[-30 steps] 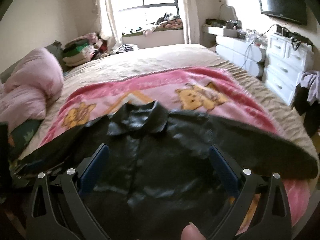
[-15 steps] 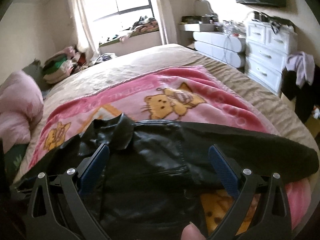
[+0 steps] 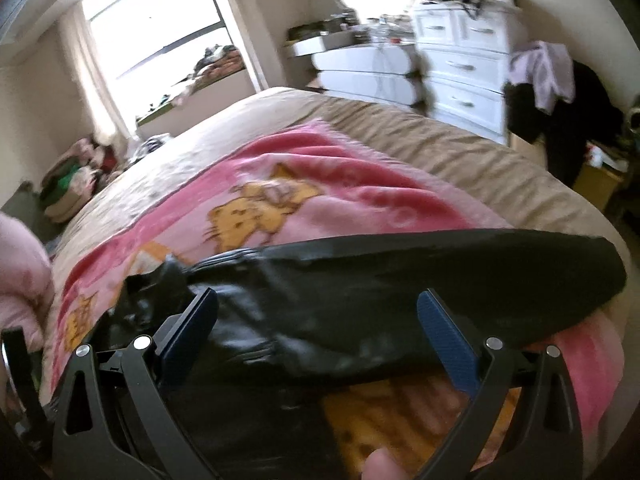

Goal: Fold large clothes

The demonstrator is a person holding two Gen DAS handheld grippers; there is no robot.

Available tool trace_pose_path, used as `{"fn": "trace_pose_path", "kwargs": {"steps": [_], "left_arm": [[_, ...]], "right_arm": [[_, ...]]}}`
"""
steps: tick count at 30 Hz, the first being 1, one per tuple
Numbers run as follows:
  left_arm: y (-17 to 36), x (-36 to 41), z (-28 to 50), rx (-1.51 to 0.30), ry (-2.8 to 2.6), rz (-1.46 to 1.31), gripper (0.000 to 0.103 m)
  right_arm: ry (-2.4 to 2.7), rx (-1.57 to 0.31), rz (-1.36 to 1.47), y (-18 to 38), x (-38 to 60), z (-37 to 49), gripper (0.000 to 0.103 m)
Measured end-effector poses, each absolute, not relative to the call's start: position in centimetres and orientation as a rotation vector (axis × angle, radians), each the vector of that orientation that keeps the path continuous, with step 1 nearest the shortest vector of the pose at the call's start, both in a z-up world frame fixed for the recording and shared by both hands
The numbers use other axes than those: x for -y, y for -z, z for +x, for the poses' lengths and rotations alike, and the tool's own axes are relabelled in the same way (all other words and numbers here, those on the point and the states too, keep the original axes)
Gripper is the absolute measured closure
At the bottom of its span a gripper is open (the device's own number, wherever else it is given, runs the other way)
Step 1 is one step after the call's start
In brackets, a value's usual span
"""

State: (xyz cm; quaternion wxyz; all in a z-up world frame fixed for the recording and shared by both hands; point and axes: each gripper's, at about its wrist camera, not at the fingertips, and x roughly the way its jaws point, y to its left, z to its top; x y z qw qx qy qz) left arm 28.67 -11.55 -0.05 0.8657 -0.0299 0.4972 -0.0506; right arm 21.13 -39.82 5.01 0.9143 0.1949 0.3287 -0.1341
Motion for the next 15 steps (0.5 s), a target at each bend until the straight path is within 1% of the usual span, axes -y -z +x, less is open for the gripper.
{"fn": "trace_pose_path", "kwargs": {"steps": [10, 15], "left_arm": [[0.6, 15.8, 29.2, -1.044, 0.211, -0.033, 0.009], [1.5, 17.3, 29.5, -1.051, 0.218, -0.032, 0.009]], "right_arm": [[0.434, -0.704, 0.617, -1.0, 47.1, 18.7, 0.004], [0.543, -0.698, 0.674, 0.5, 49.4, 16.8, 0.004]]}}
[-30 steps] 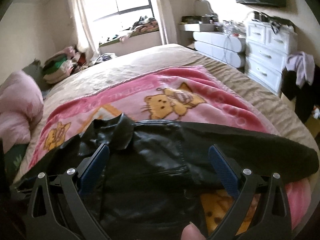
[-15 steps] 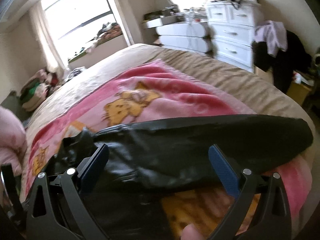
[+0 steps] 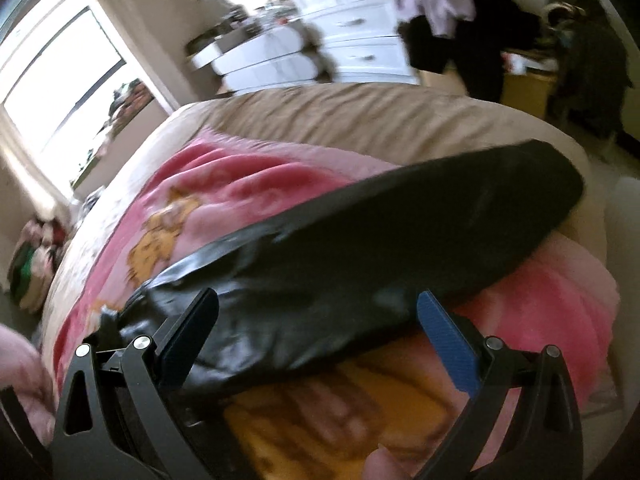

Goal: Fold large clothes

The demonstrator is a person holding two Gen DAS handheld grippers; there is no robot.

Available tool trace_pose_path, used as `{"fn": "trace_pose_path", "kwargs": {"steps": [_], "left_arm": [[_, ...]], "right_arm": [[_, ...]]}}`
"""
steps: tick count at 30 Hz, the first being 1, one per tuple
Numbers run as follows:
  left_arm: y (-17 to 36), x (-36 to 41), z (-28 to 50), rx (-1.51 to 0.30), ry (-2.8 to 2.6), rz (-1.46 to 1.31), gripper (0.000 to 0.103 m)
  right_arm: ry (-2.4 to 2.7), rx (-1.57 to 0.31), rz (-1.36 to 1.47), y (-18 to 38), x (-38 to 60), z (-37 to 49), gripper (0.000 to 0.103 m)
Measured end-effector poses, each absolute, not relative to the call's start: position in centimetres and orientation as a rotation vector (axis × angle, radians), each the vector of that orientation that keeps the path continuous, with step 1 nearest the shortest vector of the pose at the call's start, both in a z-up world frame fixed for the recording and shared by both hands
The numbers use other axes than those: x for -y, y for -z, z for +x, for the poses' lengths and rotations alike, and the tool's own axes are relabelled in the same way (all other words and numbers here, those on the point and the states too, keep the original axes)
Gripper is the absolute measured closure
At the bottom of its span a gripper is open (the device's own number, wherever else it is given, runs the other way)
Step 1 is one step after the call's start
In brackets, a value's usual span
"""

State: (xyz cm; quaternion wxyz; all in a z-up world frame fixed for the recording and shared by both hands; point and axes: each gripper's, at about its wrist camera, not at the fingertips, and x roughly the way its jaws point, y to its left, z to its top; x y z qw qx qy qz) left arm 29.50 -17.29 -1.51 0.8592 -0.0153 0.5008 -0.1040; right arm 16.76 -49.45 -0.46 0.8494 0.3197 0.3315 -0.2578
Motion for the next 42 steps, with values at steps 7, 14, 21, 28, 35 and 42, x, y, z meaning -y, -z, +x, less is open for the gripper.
{"fn": "trace_pose_path", "kwargs": {"steps": [7, 14, 21, 28, 35, 42], "left_arm": [[2.6, 19.7, 29.9, -1.069, 0.236, -0.016, 0.009], [3.2, 20.8, 29.9, -1.081, 0.234, -0.001, 0.009], [3.1, 20.1, 30.1, -1.083, 0.207, -0.001, 0.009], [2.0, 18.4, 30.4, -1.062, 0.184, 0.001, 0.009], [0.2, 15.8, 29.4, -1.016, 0.177, -0.045, 0.009], [-1.3, 13.0, 29.5, -0.994, 0.159, -0.101, 0.009]], "right_arm": [[0.710, -0.681, 0.729, 1.9, 53.2, 14.6, 0.004], [0.798, -0.670, 0.924, 4.5, 56.6, 12.7, 0.004], [0.762, -0.659, 1.039, 7.0, 60.2, 13.4, 0.004], [0.719, -0.558, 1.083, 6.9, 61.9, 14.2, 0.007], [0.545, -0.469, 1.051, 4.9, 61.4, 15.9, 0.082], [0.299, -0.354, 0.890, -1.7, 56.3, 17.9, 0.092]]}}
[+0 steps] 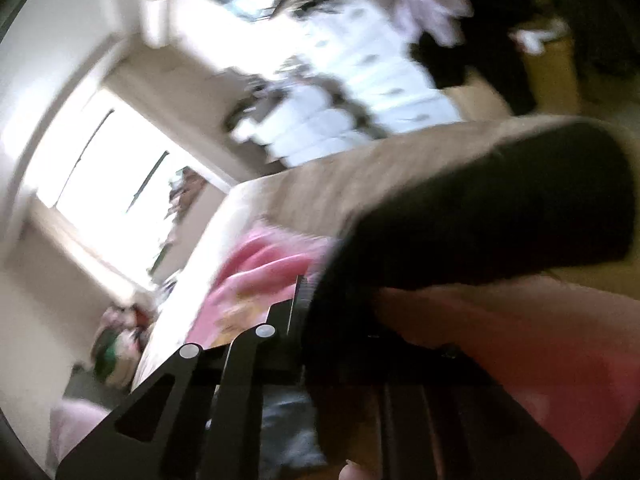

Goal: Fold large clothes

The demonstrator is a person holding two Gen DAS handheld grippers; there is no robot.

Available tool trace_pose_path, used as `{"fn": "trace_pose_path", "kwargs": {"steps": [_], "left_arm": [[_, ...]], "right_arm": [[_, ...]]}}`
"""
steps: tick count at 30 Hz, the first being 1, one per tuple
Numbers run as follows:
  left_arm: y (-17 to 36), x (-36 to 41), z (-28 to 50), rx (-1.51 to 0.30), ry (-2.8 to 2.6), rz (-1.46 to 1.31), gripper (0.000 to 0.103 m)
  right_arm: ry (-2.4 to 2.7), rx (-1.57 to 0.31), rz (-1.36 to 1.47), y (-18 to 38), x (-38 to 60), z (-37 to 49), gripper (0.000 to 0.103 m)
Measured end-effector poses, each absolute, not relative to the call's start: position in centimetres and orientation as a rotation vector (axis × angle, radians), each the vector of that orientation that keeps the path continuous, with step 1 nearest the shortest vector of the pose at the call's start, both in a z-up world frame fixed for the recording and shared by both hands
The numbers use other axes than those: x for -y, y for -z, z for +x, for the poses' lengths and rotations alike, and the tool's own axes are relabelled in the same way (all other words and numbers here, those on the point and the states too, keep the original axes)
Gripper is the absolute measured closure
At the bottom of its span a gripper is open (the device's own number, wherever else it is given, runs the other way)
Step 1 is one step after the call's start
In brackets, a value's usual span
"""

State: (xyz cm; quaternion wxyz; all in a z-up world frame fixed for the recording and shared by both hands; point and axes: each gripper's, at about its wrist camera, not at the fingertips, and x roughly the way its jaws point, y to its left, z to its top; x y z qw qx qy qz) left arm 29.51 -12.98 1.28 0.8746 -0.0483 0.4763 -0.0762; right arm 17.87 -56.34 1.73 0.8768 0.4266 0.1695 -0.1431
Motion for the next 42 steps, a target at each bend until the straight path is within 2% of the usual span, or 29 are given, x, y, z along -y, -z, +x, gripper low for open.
{"fn": "trace_pose_path", "kwargs": {"steps": [5, 11, 24, 38, 42], "left_arm": [[-3.2, 10.8, 29.2, -0.971, 0.145, -0.098, 0.009], [-6.0, 8.5, 28.8, -0.933, 0.174, -0.152, 0.009], [-10.8, 0.1, 26.6, -0.825, 0.250, -0.393, 0.009], [-8.8, -6.0, 25.1, -0.810, 0.375, -0.606, 0.009], [-7.3, -7.3, 24.6, -0.830, 0.348, -0.649, 0.009]], "right_arm": [[0.114, -0.314, 0.703, -6.3, 50.5, 19.4, 0.093], [-0.088, -0.286, 0.644, -9.8, 45.1, 20.3, 0.093], [-0.473, -0.344, 0.395, -13.4, 29.9, 21.1, 0.093], [-0.593, -0.590, 0.124, -6.8, 17.1, 21.1, 0.093], [-0.587, -0.707, 0.083, -3.5, 15.3, 22.4, 0.083]]}}
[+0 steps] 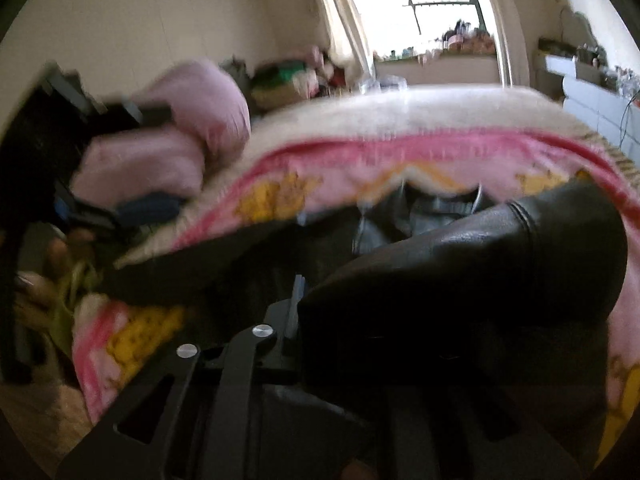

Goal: Fold large clothes

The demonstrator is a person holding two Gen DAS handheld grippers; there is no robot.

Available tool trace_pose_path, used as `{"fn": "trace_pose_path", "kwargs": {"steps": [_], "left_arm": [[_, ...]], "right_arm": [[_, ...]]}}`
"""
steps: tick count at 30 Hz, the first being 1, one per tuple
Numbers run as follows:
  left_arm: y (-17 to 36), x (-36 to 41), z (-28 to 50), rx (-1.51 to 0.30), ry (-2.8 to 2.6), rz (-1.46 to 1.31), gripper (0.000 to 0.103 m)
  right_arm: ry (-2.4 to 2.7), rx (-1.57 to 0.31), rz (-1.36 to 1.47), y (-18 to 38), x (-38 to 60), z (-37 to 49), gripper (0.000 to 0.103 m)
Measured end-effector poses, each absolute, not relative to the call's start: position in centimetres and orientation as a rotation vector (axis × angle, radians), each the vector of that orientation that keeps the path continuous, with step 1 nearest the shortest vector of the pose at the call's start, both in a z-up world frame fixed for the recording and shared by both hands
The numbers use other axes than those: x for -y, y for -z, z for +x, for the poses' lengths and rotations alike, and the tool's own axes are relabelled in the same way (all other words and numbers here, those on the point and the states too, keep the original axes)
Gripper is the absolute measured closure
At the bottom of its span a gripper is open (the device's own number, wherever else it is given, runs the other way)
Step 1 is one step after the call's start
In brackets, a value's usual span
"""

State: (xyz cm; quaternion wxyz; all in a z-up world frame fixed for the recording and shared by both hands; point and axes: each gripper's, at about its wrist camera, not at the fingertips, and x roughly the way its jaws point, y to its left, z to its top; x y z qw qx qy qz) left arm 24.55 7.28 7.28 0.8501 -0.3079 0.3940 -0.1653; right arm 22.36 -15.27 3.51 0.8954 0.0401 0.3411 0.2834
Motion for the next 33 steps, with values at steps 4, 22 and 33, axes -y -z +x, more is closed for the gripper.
{"fn": "trace_pose_path", "kwargs": {"steps": [4, 22, 33], "left_arm": [[-5.5, -7.9, 24.1, -0.866, 0.320, -0.664, 0.009], [-3.6, -8.4, 22.6, -0.904, 0.330, -0.660, 0.009], [-3.9, -14.5, 21.3, -0.889, 0.215, -0.703, 0.009]], "right_arm": [[-0.600, -0.891, 0.215, 0.4, 15.4, 23.3, 0.035], [-0.525, -0.644, 0.434, -2.7, 19.2, 19.3, 0.029], [-0.831, -0.733, 0.148, -3.2, 11.2, 16.5, 0.025]]}}
